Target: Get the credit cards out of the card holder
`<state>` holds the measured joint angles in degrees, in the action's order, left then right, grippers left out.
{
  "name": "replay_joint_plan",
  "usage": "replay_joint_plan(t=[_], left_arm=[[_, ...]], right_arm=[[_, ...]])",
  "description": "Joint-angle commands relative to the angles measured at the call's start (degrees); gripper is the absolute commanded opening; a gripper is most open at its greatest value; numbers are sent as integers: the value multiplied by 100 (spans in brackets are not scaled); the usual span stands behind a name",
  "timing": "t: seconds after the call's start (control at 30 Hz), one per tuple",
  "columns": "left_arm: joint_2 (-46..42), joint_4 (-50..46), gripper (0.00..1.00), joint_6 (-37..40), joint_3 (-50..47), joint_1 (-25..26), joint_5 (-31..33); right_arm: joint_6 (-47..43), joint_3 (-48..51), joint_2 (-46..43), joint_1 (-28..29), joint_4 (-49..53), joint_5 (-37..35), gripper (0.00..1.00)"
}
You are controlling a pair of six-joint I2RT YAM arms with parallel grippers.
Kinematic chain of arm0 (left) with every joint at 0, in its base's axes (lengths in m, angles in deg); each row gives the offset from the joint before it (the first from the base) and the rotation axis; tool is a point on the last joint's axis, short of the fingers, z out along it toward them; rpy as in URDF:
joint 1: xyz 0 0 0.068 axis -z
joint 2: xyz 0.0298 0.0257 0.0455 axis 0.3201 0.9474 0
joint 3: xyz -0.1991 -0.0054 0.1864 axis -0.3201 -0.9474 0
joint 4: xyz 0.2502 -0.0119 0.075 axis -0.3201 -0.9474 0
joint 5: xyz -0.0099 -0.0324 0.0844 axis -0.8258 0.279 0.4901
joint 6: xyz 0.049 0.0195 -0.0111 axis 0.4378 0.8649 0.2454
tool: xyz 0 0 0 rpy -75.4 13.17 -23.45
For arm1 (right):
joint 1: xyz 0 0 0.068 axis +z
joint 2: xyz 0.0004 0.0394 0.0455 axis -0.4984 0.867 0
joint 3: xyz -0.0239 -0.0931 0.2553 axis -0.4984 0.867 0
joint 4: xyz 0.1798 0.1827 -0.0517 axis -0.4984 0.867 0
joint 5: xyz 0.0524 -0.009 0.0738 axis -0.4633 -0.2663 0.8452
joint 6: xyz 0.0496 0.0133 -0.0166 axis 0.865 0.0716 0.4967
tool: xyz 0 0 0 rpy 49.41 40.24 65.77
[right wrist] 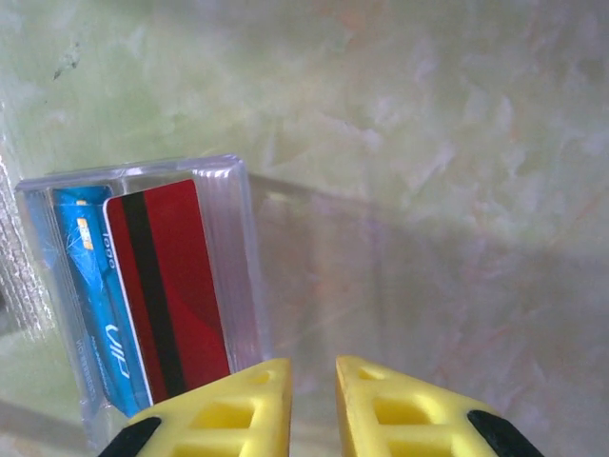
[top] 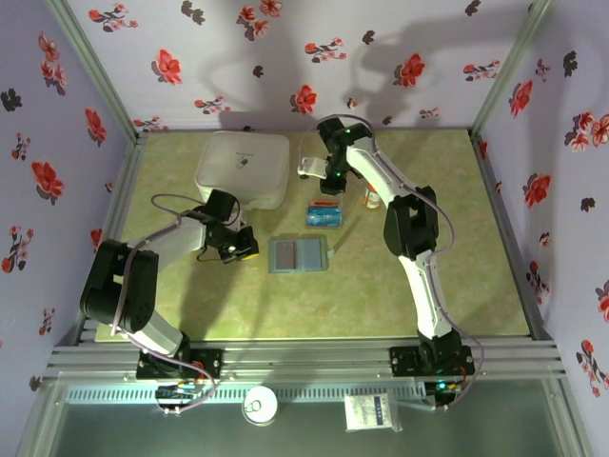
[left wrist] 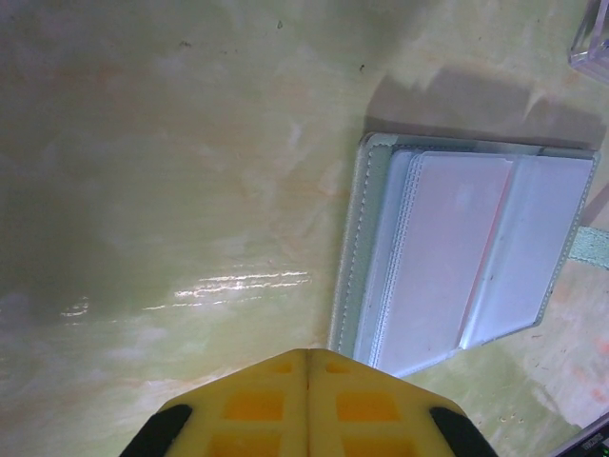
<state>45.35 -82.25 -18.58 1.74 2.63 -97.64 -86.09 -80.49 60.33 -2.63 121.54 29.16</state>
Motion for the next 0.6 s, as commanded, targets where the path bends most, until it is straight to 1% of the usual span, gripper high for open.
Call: replay_joint_plan(t=[0.0,0.13,0.2,0.27,0.3,0.4,0.47,0.57], left_arm=[[-27,-32,6,58,-23,-49,4],[42,-99,6,111,47,-48,-4],[42,-24,6,79,52,-47,-30],[54,-55,6,90,96,-46,-55],[41,-73,6,92,96,-43,-29],[56,44,7,55,41,-41,-77],[113,-27,7,90,68,-47,-91],[122,53,7,78,19,-47,-122]], right_arm=[[158,71,-314,24,-66,88,24],[210,338,-499,29,-147,259,38],[275,469,-559,25,-239,300,43],[244,639,-601,24,-254,401,54],[248,685,-601,32,-272,397,57],[292,756,-563,24,-294,391,60],[278,834,-537,24,-353,350,64],[309,860,-464,20,-371,251,64]])
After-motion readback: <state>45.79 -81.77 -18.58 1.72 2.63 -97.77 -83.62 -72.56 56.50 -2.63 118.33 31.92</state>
